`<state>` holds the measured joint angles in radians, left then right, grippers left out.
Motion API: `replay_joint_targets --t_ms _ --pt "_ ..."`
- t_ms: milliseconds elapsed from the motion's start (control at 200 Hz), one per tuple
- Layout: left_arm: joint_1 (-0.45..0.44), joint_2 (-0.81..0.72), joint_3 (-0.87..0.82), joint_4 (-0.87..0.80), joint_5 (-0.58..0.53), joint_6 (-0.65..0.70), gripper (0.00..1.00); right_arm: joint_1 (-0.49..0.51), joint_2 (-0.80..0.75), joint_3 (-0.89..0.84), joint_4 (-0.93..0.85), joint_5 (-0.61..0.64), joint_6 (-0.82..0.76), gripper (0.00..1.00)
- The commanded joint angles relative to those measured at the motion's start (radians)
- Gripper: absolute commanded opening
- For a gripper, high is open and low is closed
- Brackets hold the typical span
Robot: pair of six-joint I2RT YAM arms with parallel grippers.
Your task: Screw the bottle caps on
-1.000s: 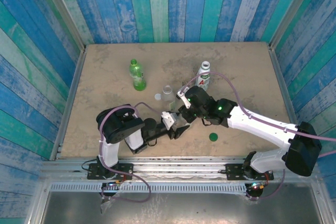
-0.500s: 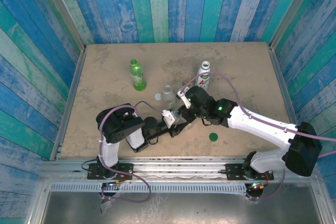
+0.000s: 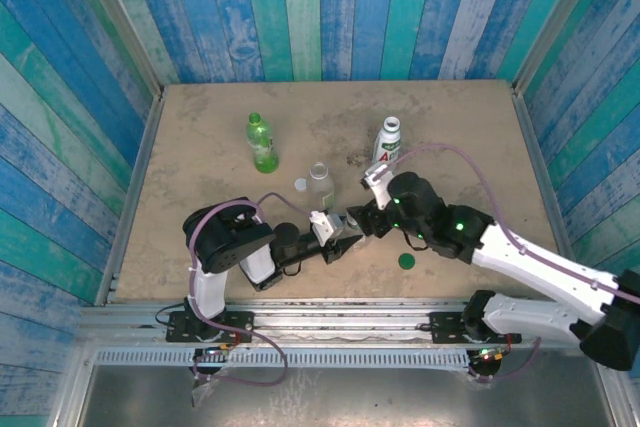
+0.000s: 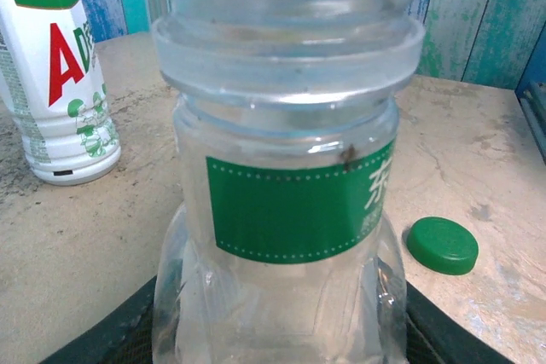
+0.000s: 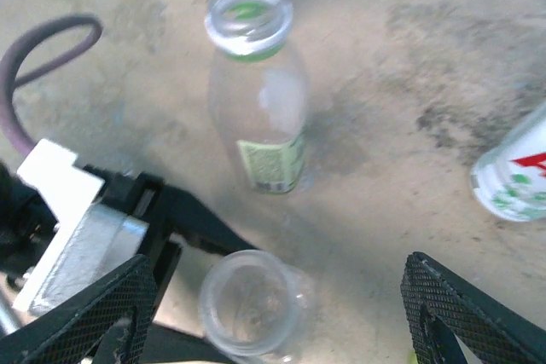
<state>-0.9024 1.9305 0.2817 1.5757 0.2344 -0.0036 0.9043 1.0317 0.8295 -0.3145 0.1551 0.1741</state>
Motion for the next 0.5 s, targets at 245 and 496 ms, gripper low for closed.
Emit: replay_joint_targets --t_ms 245,496 --pt "-0.001 -0.021 -0.009 0.099 0.059 0.006 0.53 -0.276 -0.117 -0.217 0.012 0.221 0.238 0.79" --pt "0.0 -0.025 -0.004 0.084 0.066 0.009 0.54 -0.464 0.047 -0.282 0.054 0.162 0.222 0.79"
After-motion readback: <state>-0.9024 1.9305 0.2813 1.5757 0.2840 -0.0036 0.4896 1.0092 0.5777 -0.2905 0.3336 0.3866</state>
